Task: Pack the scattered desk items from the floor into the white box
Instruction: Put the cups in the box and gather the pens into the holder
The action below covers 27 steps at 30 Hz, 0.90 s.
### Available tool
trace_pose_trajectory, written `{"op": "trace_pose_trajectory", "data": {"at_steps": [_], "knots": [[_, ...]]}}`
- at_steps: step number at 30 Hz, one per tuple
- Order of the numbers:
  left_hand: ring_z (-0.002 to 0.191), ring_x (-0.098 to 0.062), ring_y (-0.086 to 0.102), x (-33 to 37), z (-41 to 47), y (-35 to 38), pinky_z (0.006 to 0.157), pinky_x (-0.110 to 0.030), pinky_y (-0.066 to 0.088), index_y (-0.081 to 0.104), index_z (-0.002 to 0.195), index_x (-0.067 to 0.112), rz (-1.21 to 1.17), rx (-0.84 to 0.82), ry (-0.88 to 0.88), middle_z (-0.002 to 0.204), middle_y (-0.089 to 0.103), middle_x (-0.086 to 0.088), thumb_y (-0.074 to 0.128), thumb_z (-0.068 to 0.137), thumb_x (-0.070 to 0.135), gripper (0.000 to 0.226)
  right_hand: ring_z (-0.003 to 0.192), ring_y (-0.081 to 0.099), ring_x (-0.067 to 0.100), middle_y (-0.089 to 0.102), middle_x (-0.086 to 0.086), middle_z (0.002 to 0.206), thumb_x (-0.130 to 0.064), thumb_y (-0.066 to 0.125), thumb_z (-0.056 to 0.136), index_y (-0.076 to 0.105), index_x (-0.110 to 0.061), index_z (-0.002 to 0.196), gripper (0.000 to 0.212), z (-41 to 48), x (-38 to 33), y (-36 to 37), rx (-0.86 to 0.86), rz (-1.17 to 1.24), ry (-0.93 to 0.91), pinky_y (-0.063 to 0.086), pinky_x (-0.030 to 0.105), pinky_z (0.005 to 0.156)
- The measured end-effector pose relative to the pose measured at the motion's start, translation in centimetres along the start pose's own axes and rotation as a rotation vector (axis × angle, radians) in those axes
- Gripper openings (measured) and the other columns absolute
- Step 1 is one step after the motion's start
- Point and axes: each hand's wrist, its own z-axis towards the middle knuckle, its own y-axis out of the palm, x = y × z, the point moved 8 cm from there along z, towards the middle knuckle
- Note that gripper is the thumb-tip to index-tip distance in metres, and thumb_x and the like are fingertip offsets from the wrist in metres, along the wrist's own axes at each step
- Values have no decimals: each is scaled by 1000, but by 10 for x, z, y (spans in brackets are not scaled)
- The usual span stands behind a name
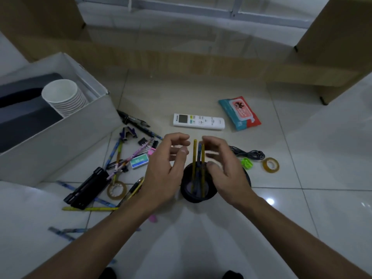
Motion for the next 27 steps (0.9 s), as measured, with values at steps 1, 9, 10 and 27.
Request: {"op": "trace_pose_trajectory", "data": {"at_steps": [1,9,10,27], "knots": [[96,-6,67,-8,1,-5,82,-23,54,60,114,24,-8,28,-42,108,67,14,49,101,17,19,122,55,9,59,-4,127,-3,48,88,50,-13,134,48,6,-2,-3,39,-24,-20,47,24,100],[81,-2,64,-86,13,-63,66,-14,49,68,94,24,160,229,-364,96,70,14,58,94,7,20,89,63,7,71,-5,101,-22,64,91,73,-18,105,17,144,-3,40,-309,-516,64,43,12,74],[78,-2,62,-90,14,-68,60,-10,46,68,94,24,187,242,-385,93,69,15,59,95,8,18,93,65,12,72,-2,103,-23,65,91,75,-16,104,19,160,6,58,-440,-639,97,45,17,77],[94,-17,63,-109,38,-102,75,-23,51,66,115,18,500,229,-331,110,66,0,55,97,21,22,81,60,21,63,10,100,-37,73,85,61,-4,92,36,174,49,153,-836,-1209,212,47,25,65]]}}
